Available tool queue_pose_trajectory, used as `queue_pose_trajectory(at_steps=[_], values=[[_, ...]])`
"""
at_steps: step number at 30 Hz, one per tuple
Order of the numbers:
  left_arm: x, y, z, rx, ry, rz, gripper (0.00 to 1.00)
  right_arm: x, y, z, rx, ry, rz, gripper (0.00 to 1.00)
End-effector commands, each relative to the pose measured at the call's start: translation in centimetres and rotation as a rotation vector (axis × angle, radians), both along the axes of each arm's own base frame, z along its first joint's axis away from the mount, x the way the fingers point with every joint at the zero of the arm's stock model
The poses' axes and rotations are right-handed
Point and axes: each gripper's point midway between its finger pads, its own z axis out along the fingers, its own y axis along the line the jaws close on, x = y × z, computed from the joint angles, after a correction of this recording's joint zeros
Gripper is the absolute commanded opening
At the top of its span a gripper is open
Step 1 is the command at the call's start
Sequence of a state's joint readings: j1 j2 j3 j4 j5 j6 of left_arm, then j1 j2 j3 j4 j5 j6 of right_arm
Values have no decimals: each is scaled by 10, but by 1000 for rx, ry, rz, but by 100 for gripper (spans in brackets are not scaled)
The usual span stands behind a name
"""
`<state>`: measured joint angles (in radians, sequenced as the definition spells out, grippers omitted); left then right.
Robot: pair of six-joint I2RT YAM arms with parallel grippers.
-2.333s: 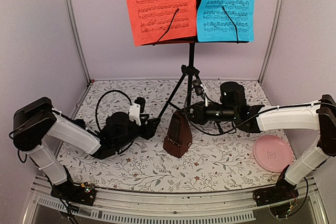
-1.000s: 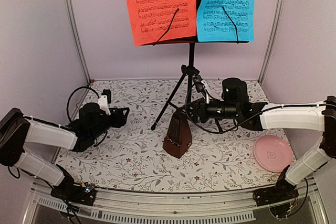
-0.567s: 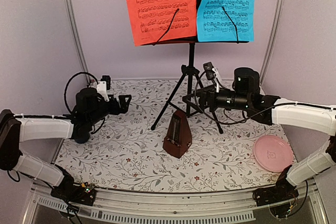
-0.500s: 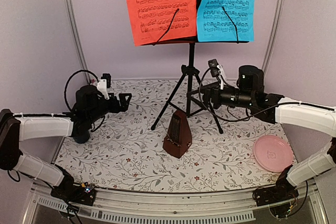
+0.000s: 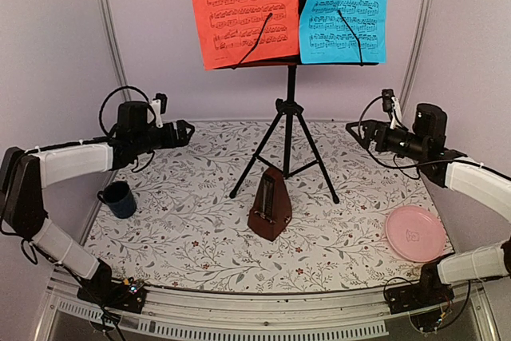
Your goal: Set up the instrument practice props
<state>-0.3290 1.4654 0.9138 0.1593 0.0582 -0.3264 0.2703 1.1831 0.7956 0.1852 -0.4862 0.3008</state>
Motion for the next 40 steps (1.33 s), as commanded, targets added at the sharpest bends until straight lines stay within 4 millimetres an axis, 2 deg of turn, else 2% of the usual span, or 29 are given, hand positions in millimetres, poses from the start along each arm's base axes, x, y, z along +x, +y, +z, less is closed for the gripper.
queue_pose_trajectory(at_steps=[1,5,9,13,17,30,37,40], values=[[2,25,-22,-89,159,37,99,4,-39,-9,113,43,-39,99],[-2,47,-34,-116,191,113,99,18,-73,-42,124,131,-182,99],[-13,62,-46,-129,204,146,99,29,-93,-83,112,234,-296,99],[-23,74,-52,-110,189,169,99,34,-99,-116,112,325,-347,99],[-29,79,-55,-89,177,185,100,33,-100,-136,108,357,-353,99],[-38,83,-76,-74,199,194,99,19,-93,-160,129,378,-311,99],[-39,82,-77,-74,204,189,99,18,-95,-160,132,364,-322,99],[-38,84,-73,-67,195,196,99,16,-94,-154,138,338,-318,99]])
